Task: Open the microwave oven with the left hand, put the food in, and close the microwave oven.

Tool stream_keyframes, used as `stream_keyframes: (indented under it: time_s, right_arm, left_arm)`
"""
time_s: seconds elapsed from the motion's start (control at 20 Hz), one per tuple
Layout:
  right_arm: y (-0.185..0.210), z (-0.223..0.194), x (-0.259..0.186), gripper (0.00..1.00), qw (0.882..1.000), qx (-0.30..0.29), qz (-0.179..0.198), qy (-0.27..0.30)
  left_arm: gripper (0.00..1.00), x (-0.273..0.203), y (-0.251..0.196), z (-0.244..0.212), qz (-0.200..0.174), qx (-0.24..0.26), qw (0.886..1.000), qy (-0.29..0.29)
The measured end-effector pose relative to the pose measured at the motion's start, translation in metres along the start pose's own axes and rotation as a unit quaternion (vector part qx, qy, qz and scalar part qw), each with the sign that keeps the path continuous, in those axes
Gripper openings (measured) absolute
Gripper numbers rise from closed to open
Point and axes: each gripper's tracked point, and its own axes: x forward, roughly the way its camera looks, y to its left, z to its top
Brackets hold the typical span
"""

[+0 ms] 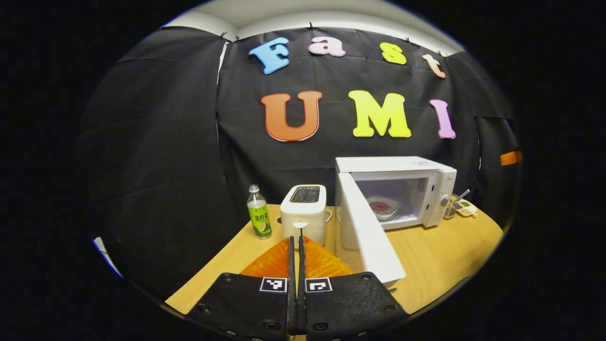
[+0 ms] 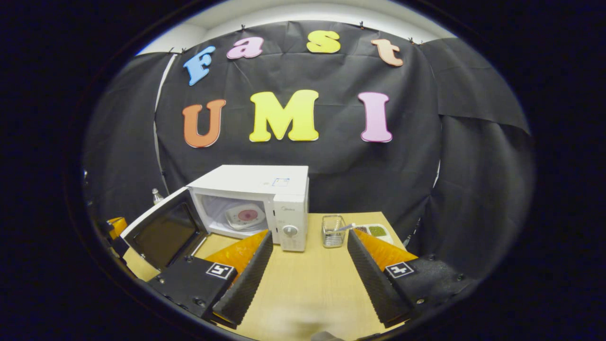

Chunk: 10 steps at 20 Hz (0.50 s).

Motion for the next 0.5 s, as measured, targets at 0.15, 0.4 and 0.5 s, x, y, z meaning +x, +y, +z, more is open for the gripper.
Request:
stream_keyframes:
  time_s: [0.15,0.4,0.5]
  right_arm:
    - [-0.002,0.001,-0.002,0.92,1.0,-0.003,-0.004,0.001]
    - [-0.001,0.001,-0.005,1.0,1.0,-0.009,-0.007,0.006]
    - [-0.001,0.003,-0.006,0.92,1.0,-0.007,-0.006,0.007]
  left_arm:
    - [0.0,0.001,-0.002,-0.024,-0.008,-0.001,1.0,0.021]
    - [0.0,-0.003,-0.019,-0.039,-0.034,-0.006,0.999,0.035]
    - [0.0,-0.004,-0.031,-0.042,-0.045,-0.005,0.998,0.036]
